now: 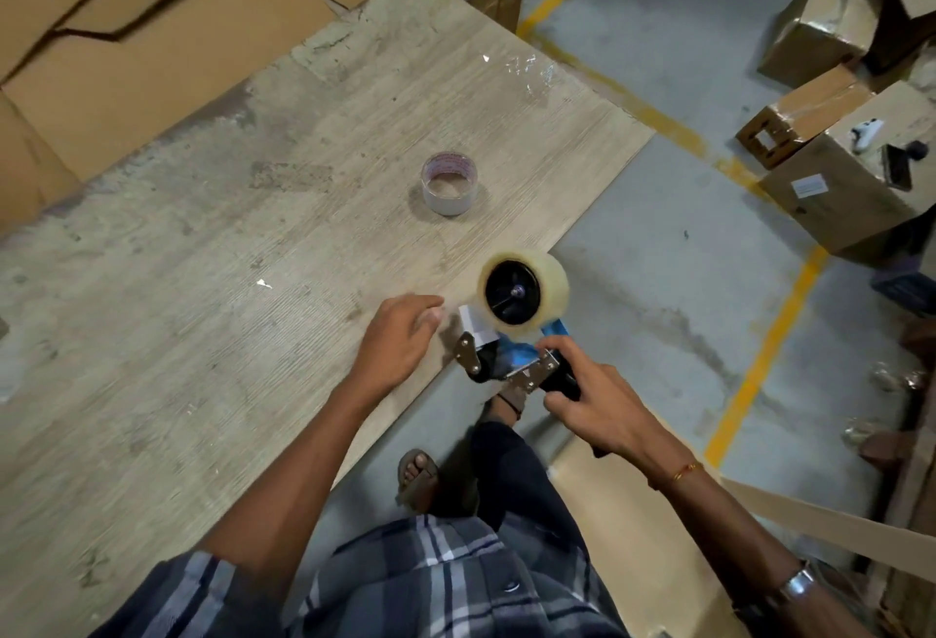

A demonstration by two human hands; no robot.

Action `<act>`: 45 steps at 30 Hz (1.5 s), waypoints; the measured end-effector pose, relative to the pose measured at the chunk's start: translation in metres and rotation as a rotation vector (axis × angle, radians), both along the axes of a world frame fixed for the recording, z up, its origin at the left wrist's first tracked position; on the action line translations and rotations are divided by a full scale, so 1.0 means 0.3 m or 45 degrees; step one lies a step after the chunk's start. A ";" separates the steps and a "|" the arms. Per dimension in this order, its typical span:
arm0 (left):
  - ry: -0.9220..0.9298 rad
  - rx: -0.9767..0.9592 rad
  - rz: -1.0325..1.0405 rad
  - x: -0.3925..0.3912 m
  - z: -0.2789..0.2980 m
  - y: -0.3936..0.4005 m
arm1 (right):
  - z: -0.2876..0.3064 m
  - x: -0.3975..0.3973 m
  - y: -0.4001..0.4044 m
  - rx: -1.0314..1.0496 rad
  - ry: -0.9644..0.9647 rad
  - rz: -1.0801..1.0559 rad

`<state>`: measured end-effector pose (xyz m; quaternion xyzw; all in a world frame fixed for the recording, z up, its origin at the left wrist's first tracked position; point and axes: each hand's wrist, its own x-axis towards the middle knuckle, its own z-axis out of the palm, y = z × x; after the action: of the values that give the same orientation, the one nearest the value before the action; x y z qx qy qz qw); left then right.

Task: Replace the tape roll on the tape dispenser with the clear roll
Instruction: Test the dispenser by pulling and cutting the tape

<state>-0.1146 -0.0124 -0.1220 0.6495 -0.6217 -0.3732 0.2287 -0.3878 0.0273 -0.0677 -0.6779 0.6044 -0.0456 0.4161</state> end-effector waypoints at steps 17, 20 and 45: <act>1.017 0.469 0.590 0.153 0.211 -0.046 | 0.121 0.222 -0.256 0.068 -0.209 0.281; 0.940 0.411 0.718 0.152 0.224 -0.070 | 0.105 0.260 -0.299 -0.309 0.089 0.385; 0.902 0.299 1.052 -0.090 0.233 -0.887 | 0.039 0.092 -1.323 -0.604 0.158 0.553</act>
<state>-0.1415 -0.2786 -0.0520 0.6954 -0.1546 -0.5147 0.4771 -0.3602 -0.3695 -0.0560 -0.8705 0.4423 -0.0537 0.2089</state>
